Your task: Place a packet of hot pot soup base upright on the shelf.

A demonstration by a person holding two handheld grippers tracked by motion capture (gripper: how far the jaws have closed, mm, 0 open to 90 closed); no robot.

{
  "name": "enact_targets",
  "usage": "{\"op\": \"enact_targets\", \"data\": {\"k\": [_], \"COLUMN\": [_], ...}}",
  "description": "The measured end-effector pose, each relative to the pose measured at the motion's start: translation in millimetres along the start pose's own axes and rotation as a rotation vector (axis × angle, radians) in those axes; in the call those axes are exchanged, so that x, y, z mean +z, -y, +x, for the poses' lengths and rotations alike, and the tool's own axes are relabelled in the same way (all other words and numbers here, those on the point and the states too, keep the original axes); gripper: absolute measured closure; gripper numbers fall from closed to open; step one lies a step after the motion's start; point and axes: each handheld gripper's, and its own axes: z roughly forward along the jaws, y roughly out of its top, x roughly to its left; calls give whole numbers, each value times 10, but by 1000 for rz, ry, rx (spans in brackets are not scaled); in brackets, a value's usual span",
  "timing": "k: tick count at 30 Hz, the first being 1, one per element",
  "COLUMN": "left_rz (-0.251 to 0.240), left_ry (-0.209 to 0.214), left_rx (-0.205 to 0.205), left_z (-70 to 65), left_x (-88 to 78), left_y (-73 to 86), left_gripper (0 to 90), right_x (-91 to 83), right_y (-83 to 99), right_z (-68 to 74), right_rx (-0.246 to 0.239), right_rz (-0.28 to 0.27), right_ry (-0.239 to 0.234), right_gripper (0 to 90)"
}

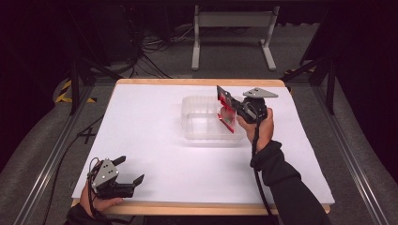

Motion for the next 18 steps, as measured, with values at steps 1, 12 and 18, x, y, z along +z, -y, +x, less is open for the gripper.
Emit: {"op": "enact_targets", "data": {"k": [1,12,18], "left_rz": [0,0,-1], "left_ry": [0,-3,-3], "left_rx": [0,-2,-3], "left_z": [1,5,7], "left_x": [0,-5,-7], "left_y": [0,4,6], "left_gripper": [83,83,83], "right_x": [-2,-39,-45], "right_y": [13,114,121], "right_z": [-12,-59,-70], "right_rx": [-1,-29,-38], "right_rz": [6,31,37], "right_ry": [1,-5,-11], "right_gripper": [900,900,898]}}
